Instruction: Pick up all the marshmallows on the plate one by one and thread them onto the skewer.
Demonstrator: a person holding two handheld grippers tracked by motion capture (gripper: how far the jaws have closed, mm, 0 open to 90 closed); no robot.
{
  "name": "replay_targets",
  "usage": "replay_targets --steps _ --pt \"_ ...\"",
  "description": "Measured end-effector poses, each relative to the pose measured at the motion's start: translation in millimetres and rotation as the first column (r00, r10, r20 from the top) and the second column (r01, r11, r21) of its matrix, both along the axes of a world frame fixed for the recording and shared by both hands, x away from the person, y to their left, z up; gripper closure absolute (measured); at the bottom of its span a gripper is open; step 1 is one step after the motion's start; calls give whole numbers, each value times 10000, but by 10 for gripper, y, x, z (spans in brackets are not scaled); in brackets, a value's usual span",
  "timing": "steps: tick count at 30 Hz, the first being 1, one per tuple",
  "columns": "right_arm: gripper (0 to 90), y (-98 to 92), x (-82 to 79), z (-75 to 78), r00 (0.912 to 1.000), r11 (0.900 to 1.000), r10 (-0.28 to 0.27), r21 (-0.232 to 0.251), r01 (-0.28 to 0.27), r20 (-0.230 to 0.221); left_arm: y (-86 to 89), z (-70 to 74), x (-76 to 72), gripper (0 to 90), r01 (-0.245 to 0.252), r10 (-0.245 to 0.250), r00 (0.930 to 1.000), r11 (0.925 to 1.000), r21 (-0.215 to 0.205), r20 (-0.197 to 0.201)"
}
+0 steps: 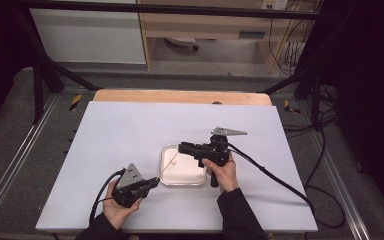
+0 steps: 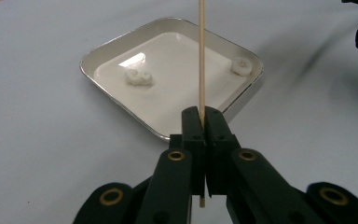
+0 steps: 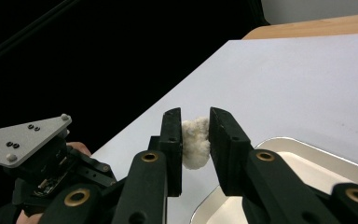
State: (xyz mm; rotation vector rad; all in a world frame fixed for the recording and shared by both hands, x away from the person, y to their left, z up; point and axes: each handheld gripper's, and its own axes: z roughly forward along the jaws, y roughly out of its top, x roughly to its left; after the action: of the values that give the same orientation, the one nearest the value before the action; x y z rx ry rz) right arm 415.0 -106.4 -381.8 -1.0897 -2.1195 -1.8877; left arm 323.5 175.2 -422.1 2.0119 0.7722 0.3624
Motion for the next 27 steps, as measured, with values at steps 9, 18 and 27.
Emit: replay_targets --steps 9,18,27 --pt "782 17 -12 -18 9997 9996 215 169 -212 -146 -7 -5 -9 886 -6 6 9999 10000 -6 105" --pt "798 37 -41 -35 9992 9990 361 266 -357 -142 -27 -18 -19 887 19 -19 9998 10000 12 190" --pt "806 53 -82 -46 9987 9979 478 435 -471 -148 -43 -27 -27 887 -18 22 9988 10000 -80 491"
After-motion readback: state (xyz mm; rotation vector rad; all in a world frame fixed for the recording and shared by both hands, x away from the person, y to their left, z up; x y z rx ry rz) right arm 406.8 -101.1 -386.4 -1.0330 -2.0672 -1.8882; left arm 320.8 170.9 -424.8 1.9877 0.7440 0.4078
